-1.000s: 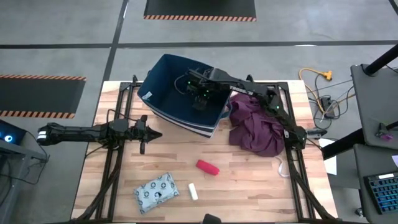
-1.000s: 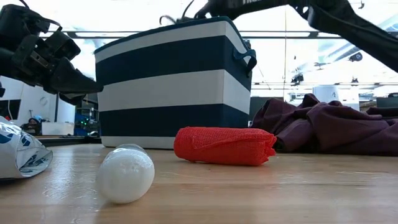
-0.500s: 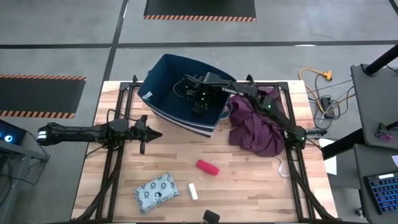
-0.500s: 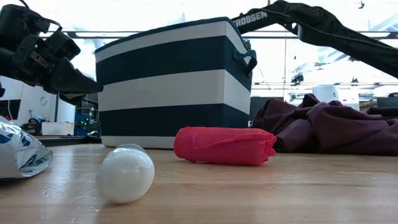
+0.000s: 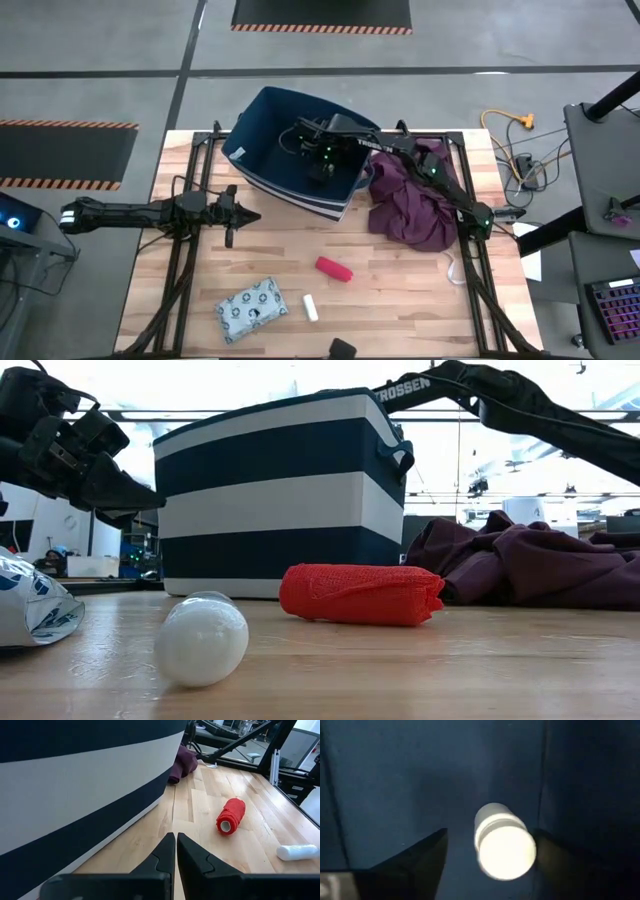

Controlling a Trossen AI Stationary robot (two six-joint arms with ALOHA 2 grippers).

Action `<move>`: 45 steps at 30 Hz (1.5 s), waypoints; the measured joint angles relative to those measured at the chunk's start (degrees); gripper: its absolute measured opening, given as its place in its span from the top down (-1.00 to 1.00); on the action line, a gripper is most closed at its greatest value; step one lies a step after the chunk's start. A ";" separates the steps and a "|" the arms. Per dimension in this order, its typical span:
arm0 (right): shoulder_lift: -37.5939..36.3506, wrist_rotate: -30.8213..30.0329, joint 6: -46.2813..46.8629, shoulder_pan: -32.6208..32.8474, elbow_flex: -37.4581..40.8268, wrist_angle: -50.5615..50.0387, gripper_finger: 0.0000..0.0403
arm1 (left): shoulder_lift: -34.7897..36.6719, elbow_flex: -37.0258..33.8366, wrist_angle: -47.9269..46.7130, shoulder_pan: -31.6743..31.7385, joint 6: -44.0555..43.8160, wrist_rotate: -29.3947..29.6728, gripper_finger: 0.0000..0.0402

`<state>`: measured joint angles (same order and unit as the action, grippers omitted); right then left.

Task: Pick & place medical supplies in basket/bin
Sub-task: Put the white pill bottle into the blue bin, then put the red rolled bandage into the blue bin

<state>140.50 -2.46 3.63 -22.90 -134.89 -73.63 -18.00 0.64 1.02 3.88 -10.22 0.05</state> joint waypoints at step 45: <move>-25.45 -0.73 15.52 44.34 8.40 -2.59 -0.63 | 0.00 0.00 0.00 0.00 0.00 -0.02 1.00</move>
<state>115.05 -3.19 19.15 21.44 -126.49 -76.22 -18.00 0.64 1.02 3.88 -10.22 0.03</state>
